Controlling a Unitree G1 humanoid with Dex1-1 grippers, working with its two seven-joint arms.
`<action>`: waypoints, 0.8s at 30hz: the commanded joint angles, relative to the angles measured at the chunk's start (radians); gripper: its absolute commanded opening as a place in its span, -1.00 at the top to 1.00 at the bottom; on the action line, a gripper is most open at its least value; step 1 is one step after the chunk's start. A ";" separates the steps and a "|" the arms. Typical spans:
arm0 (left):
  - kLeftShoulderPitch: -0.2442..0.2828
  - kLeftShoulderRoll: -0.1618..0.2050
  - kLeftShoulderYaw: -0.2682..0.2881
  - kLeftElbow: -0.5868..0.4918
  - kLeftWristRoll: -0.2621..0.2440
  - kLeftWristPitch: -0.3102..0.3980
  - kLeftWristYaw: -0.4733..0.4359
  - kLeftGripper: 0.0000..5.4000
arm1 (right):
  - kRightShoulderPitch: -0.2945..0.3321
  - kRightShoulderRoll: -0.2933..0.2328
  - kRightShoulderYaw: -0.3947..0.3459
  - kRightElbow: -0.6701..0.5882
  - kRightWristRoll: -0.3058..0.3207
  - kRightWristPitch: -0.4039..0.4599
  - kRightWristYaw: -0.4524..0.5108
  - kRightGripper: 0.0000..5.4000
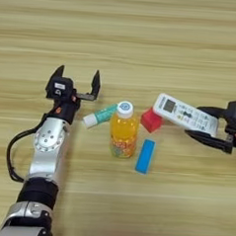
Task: Move the objects on the table
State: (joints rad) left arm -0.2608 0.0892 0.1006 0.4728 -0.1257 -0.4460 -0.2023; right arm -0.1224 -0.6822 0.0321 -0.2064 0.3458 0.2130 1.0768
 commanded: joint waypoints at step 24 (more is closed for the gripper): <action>0.034 0.039 -0.004 -0.238 -0.063 0.063 -0.077 -1.00 | -0.143 -0.072 -0.002 -0.189 0.126 0.120 0.046 -0.08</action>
State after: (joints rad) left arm -0.2425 0.0969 0.1000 0.3309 -0.1528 -0.4252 -0.2391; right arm -0.2342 -0.7462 0.0214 -0.3740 0.4564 0.3178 1.1209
